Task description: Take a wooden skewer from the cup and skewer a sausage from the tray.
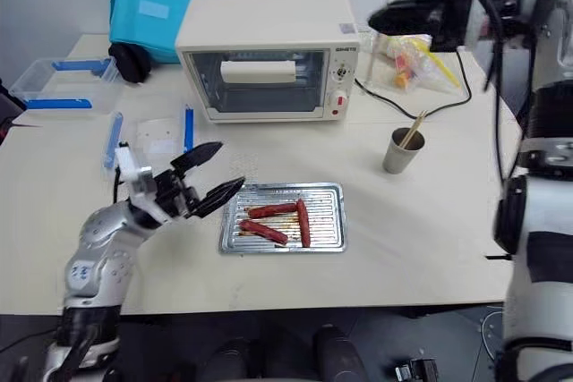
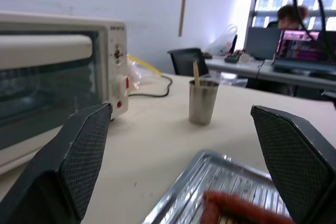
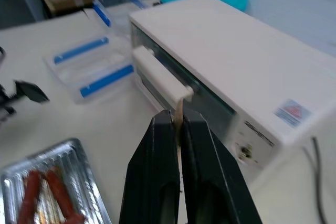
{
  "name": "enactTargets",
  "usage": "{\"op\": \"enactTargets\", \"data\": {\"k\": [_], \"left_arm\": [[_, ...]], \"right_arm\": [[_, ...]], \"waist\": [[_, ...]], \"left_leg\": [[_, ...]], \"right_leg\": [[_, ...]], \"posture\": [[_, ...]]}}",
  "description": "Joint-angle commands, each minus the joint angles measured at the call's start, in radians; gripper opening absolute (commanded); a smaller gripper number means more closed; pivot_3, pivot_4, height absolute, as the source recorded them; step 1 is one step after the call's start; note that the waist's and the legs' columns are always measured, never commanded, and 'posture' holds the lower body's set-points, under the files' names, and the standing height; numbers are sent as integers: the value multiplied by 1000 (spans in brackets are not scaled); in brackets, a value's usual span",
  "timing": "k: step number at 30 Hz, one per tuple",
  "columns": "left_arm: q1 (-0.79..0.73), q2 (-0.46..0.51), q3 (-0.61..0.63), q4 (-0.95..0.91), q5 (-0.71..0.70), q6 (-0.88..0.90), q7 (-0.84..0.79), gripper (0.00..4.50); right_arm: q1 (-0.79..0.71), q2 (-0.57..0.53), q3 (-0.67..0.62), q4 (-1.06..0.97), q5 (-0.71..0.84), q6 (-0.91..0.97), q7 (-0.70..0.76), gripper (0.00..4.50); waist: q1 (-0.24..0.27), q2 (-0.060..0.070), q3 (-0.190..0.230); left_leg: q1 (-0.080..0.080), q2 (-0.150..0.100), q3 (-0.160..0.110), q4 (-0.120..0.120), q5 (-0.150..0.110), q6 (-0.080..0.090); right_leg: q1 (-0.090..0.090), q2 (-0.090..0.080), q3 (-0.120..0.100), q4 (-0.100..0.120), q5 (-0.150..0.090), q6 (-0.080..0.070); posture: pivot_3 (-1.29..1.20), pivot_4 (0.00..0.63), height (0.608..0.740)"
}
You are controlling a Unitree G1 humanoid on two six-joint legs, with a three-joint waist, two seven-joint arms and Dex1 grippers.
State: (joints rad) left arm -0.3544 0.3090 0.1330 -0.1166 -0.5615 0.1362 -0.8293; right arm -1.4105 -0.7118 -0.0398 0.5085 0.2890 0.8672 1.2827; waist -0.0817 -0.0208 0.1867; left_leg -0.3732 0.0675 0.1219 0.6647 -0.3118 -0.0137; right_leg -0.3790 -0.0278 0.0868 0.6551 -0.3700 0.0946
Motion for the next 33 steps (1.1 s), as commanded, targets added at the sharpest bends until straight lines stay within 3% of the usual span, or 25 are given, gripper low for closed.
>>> {"op": "enactTargets", "data": {"k": [1, 6, 9, 19, 22, 33], "left_arm": [[-128, -123, -26, 88, 2, -86, 51, 4500], [-307, -303, -33, 268, 9, -190, 91, 4500], [-373, -367, -36, 335, 20, -243, 103, 4500], [-459, -455, -18, 376, -17, -296, 154, 4500], [-474, -457, -18, 388, -23, -296, 149, 3886], [-466, -468, -41, 379, -41, -286, 147, 450]], "right_arm": [[44, 54, -95, -110, 111, 106, -87, 14], [73, 168, -246, -191, 266, 290, -257, 14], [77, 221, -328, -223, 339, 366, -361, 14], [147, 348, -505, -374, 530, 554, -640, 14], [164, 374, -533, -406, 574, 576, -697, 0], [184, 389, -550, -419, 675, 569, -812, 0]], "waist": [[7, 0, 0], [20, 0, 0], [21, 0, 0], [22, 0, 0], [22, 0, 0], [22, 0, 0]], "left_leg": [[-1, 0, -1, 1, 0, 0], [-6, 0, -1, 3, 0, 1], [-17, 1, -1, 7, 1, 0], [-18, 1, 0, 7, 2, 0], [-18, 1, 0, 7, 2, 0], [-18, 0, 0, 7, 2, 0]], "right_leg": [[0, 0, -1, 0, 0, 0], [-6, 0, -1, 5, 1, 1], [-17, 0, -1, 10, 1, 2], [-19, 1, 1, 8, 1, 2], [-19, 1, 1, 8, 1, 2], [-19, 1, 1, 7, 1, 2]], "posture": [[0, 150, 740], [0, 150, 740], [0, 150, 740], [0, 150, 740], [0, 150, 740], [0, 150, 740]]}}
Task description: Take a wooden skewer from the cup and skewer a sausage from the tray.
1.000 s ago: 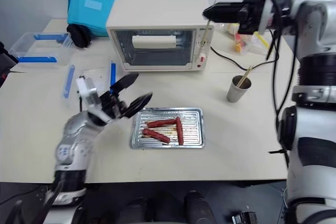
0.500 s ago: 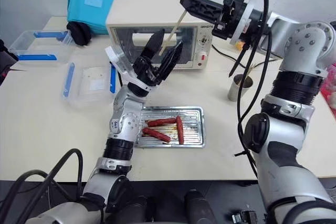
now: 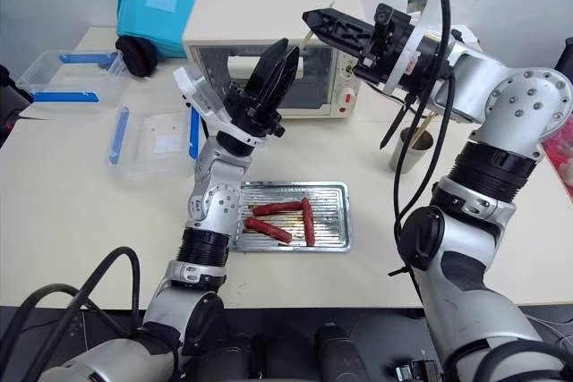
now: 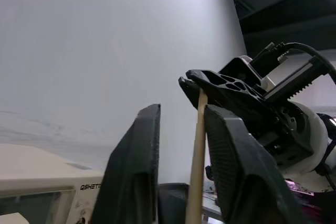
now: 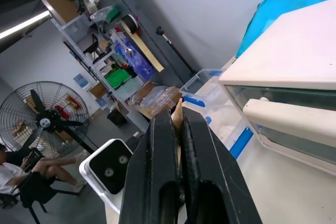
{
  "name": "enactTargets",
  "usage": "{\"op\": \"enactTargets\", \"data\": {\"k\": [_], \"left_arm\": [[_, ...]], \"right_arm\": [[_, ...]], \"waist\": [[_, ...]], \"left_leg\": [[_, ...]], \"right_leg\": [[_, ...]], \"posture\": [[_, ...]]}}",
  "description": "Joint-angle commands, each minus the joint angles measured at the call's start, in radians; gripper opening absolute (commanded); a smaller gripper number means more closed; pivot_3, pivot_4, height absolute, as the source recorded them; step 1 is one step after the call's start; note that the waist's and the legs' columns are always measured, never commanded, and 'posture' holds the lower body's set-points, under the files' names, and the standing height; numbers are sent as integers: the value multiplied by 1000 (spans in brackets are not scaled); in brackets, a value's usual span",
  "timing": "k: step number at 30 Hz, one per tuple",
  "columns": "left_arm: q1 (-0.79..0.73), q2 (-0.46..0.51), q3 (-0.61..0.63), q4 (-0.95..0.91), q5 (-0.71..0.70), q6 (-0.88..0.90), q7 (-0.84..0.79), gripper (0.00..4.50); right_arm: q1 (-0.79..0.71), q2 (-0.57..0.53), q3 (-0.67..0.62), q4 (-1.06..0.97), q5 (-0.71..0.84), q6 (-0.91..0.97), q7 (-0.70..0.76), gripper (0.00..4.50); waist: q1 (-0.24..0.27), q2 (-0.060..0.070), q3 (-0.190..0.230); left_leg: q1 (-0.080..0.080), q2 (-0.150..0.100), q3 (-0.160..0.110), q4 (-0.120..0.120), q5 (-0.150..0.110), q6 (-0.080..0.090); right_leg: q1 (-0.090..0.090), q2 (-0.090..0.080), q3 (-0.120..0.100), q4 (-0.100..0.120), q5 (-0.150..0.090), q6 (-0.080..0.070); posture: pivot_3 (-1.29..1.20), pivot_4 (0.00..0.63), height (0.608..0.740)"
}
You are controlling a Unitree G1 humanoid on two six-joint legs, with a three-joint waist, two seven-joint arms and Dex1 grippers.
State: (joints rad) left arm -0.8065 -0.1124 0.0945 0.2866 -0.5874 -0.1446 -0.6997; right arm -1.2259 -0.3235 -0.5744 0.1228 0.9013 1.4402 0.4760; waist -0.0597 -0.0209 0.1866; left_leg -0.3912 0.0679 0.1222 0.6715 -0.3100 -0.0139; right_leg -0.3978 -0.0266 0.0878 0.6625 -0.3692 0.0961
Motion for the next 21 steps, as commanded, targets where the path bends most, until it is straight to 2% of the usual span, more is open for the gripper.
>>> {"op": "enactTargets", "data": {"k": [1, 2, 9, 15, 19, 21], "left_arm": [[-13, -47, -4, -25, -16, -6, 20, 129], [-13, -47, -5, -25, -18, -7, 22, 17], [-17, -37, 7, -32, -36, 12, 44, 17], [-26, -17, 29, -55, -71, 49, 65, 0], [5, 40, 41, -100, -72, 92, 56, 0], [52, 110, 55, -153, -66, 132, 45, 0]], "right_arm": [[1, 2, -16, -32, 70, -5, -12, 0], [3, 2, -16, -32, 77, -6, -17, 0], [28, -10, -8, -30, 132, -5, -41, 0], [72, -66, 27, -53, 139, -56, -18, 1759], [167, -200, 64, -67, 116, -106, 88, 3125], [277, -309, 122, -135, 80, -181, 220, 3811]], "waist": [[0, 0, 0], [0, 0, 0], [0, 0, 0], [-1, 0, 0], [8, 0, 0], [7, 0, 0]], "left_leg": [[0, 0, 0, 0, 0, 0], [0, 0, 0, 0, 0, 0], [0, 0, 0, -1, 0, 0], [0, 0, 0, -2, 1, 0], [-1, -1, -1, -3, 1, 0], [-2, -1, -1, -4, 1, 0]], "right_leg": [[0, 0, 0, 0, 0, 0], [0, 0, 0, 0, 0, 0], [0, 0, 0, -1, 0, 0], [0, 0, 0, -1, 0, 0], [0, -1, -1, -3, 0, 0], [0, -1, -1, -3, 1, 1]], "posture": [[0, 150, 740], [0, 150, 740], [0, 150, 740], [0, 150, 740], [0, 150, 740], [0, 150, 740]]}}
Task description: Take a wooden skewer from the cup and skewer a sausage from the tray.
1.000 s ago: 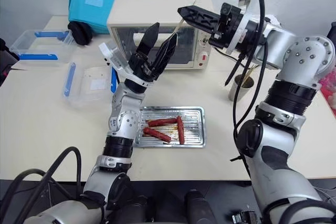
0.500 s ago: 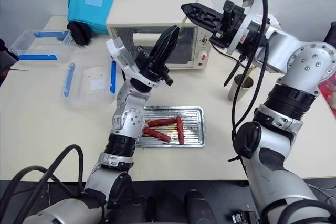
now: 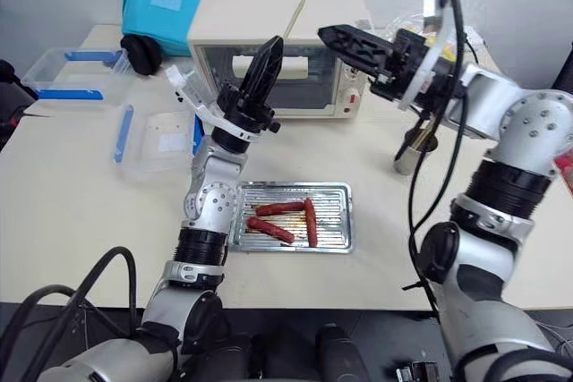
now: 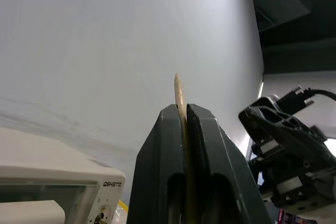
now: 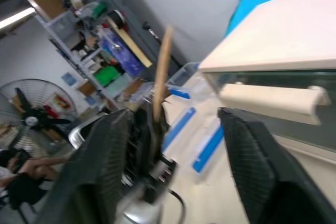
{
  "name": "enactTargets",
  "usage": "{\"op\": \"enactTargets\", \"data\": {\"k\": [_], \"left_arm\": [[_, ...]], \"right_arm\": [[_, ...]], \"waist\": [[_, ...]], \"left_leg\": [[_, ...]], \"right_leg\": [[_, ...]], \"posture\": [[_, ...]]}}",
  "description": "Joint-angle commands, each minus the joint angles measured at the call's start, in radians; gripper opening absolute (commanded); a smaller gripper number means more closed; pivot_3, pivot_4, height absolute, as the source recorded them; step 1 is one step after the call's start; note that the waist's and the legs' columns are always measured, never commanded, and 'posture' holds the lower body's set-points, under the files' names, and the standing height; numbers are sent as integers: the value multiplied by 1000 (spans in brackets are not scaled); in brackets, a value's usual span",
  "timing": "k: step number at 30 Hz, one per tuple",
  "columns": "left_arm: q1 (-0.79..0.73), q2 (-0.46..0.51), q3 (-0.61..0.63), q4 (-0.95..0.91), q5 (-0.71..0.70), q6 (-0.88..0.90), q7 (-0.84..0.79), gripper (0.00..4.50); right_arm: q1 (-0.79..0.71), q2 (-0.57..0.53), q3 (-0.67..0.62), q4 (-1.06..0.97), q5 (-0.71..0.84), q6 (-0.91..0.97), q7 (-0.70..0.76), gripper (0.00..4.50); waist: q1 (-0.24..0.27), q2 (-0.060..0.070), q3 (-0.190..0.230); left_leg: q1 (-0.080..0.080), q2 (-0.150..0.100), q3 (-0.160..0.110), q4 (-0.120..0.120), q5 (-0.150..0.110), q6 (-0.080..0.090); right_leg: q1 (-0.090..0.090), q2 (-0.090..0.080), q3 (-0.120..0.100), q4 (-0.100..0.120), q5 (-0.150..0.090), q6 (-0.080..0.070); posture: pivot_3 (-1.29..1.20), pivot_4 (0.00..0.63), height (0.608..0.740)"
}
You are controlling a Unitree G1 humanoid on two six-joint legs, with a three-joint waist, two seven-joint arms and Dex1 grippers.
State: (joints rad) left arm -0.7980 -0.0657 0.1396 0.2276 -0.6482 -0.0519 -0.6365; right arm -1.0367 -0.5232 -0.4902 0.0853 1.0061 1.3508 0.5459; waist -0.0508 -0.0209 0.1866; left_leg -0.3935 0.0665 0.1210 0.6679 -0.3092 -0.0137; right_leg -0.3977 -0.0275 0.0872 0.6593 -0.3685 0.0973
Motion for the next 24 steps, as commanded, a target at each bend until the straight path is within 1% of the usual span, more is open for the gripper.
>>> {"op": "enactTargets", "data": {"k": [1, 2, 4, 5, 6, 8, 10, 13, 15, 17, 18, 21, 23, 24], "left_arm": [[66, 96, 14, -119, 0, 52, -23, 0], [96, 140, 16, -152, 8, 71, -34, 0], [181, 251, 25, -228, 20, 113, -66, 0], [218, 293, 32, -262, 11, 137, -76, 0], [283, 357, 58, -302, -1, 164, -95, 0], [383, 450, 113, -361, -28, 209, -111, 0], [454, 513, 160, -400, -52, 243, -113, 0], [532, 577, 221, -434, -71, 275, -111, 0], [604, 613, 272, -445, -75, 291, -116, 0], [656, 636, 304, -458, -80, 304, -118, 0], [673, 641, 313, -467, -85, 310, -115, 0], [692, 652, 326, -485, -103, 332, -114, 0], [696, 658, 331, -488, -105, 339, -119, 0], [702, 665, 334, -485, -100, 339, -128, 0]], "right_arm": [[143, -160, 76, -140, -47, -132, 214, 4133], [217, -220, 122, -190, -87, -194, 287, 4465], [387, -341, 211, -274, -211, -362, 411, 4465], [451, -378, 233, -300, -251, -436, 459, 4465], [541, -403, 230, -326, -285, -503, 495, 4465], [682, -418, 201, -358, -319, -592, 540, 4465], [795, -414, 172, -379, -341, -662, 567, 4465], [926, -404, 153, -398, -392, -791, 604, 4465], [1010, -369, 144, -384, -426, -890, 615, 4465], [1053, -351, 155, -377, -457, -957, 616, 4465], [1039, -333, 169, -390, -453, -952, 588, 4465], [956, -283, 236, -458, -426, -860, 476, 4465], [920, -275, 279, -497, -419, -802, 438, 4465], [890, -263, 322, -533, -408, -763, 416, 4465]], "waist": [[-3, 0, 0], [-4, 0, 0], [-11, 0, 0], [-15, 0, 0], [-20, 0, 0], [-28, 0, 0], [-29, -1, 1], [-26, -2, 1], [-21, -2, 1], [-16, -3, 1], [-14, -3, 1], [-13, -5, 2], [-9, -5, 2], [-8, -5, 2]], "left_leg": [[0, 0, 0, -1, 0, 0], [0, 0, 0, -2, 0, 0], [0, 1, 0, -4, 0, 0], [2, 2, -1, -5, 0, -1], [2, 2, -1, -6, 0, -1], [3, 2, -1, -5, 0, -2], [5, 2, -1, -4, 1, -3], [8, 0, -2, -3, 2, -1], [10, -1, -3, -3, 3, -1], [15, -1, -4, -4, 2, -1], [19, -1, -3, -5, 1, -1], [23, 0, -3, -6, 0, -1], [23, 0, -3, -6, 0, -1], [23, 0, -3, -6, -1, -2]], "right_leg": [[0, 0, 0, 0, 0, 1], [0, 0, 0, -1, 0, 1], [0, 1, 0, -1, 0, 1], [0, 3, 1, -2, 0, 1], [0, 4, 0, -2, 0, 1], [0, 3, 1, -2, 0, 1], [3, 3, 2, -3, 0, 1], [7, 1, 1, -2, 1, 1], [9, 1, 1, -2, 1, 2], [14, 1, 1, -5, 1, 2], [19, 1, 1, -7, 1, 2], [23, 1, 1, -8, 1, 1], [22, 1, 1, -7, 1, 1], [22, 1, 1, -7, 1, 1]], "posture": [[0, 150, 740], [0, 150, 740], [0, 150, 740], [0, 150, 740], [0, 150, 740], [0, 150, 740], [0, 150, 740], [0, 150, 740], [0, 150, 740], [0, 150, 740], [0, 150, 740], [0, 150, 740], [0, 150, 740], [0, 150, 740]]}}
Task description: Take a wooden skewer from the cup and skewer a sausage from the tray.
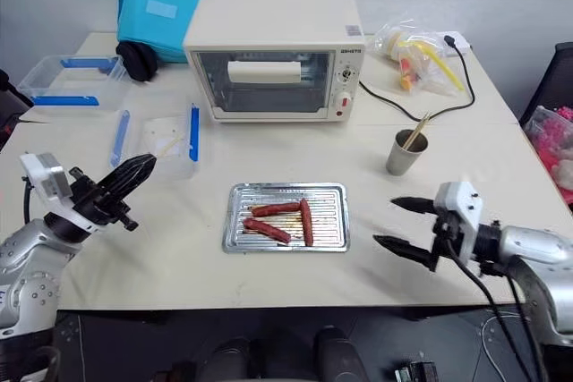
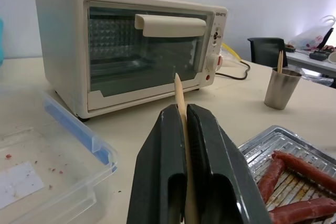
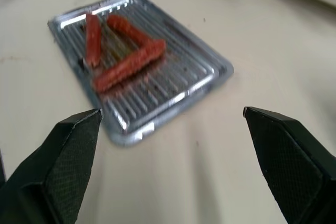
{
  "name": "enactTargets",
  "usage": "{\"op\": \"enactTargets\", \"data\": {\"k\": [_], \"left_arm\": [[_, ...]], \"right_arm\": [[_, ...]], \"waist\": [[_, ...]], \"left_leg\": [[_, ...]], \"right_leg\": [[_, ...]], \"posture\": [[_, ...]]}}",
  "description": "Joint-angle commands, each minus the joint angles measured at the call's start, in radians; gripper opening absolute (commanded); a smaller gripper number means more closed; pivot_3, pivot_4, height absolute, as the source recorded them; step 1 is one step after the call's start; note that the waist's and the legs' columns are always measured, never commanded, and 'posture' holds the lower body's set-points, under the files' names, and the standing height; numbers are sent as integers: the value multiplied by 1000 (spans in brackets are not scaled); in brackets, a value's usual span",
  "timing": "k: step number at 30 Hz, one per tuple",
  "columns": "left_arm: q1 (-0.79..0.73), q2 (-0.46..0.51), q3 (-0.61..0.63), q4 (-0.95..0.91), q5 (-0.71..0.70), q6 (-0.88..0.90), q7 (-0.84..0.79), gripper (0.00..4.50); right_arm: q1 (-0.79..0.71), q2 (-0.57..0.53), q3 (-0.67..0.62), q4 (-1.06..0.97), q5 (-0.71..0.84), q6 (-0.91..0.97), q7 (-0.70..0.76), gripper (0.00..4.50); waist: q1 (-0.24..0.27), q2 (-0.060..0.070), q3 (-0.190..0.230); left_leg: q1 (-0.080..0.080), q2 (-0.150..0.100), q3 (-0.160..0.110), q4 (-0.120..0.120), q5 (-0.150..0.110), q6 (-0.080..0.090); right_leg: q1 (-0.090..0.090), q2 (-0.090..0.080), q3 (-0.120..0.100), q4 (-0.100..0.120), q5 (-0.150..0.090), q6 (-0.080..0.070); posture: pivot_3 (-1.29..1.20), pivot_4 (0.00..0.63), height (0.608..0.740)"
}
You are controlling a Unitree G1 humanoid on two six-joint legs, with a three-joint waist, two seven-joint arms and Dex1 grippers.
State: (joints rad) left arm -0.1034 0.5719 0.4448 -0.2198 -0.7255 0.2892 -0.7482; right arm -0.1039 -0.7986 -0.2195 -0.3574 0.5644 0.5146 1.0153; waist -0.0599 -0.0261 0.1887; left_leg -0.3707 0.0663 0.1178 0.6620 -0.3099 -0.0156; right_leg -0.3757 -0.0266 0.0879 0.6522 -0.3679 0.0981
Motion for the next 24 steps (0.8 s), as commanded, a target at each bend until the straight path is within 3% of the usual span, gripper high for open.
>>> {"op": "enactTargets", "data": {"k": [1, 8, 13, 18, 21, 24], "left_arm": [[15, 33, 32, -35, -17, -2, -26, 0], [85, 81, 37, -37, -5, -2, -102, 0], [120, 104, 29, -59, -5, 3, -133, 0], [128, 98, 31, -88, -15, 18, -119, 0], [130, 93, 31, -101, -19, 28, -112, 0], [127, 88, 26, -108, -20, 34, -106, 0]], "right_arm": [[-76, 26, 90, -127, 48, 139, -100, 4465], [-282, 167, 328, -205, -7, 464, -405, 4465], [-336, 249, 470, -122, -147, 459, -523, 4465], [-339, 263, 502, -82, -211, 436, -543, 4465], [-343, 257, 513, -67, -234, 421, -525, 3876], [-344, 255, 517, -60, -247, 413, -507, 2935]], "waist": [[1, 0, 0], [-3, -1, 0], [1, -2, -1], [0, -2, -1], [-1, -2, -1], [-7, -2, -1]], "left_leg": [[0, 0, 0, -1, 0, 0], [-2, 2, 0, -2, -1, -1], [-2, 1, 0, -2, -1, -1], [-3, 0, 0, -2, -2, 0], [-3, 0, 0, -2, -2, 0], [-3, 0, 0, -3, -2, 0]], "right_leg": [[0, 0, 0, 0, 0, 0], [-4, 0, 0, -1, -2, -3], [-4, -2, -1, 0, -2, -4], [-4, -3, -2, -1, -2, -4], [-5, -2, -2, -1, -2, -4], [-5, -2, -2, 0, -2, -4]], "posture": [[0, 150, 740], [0, 150, 740], [0, 150, 740], [0, 150, 740], [0, 150, 740], [0, 150, 740]]}}
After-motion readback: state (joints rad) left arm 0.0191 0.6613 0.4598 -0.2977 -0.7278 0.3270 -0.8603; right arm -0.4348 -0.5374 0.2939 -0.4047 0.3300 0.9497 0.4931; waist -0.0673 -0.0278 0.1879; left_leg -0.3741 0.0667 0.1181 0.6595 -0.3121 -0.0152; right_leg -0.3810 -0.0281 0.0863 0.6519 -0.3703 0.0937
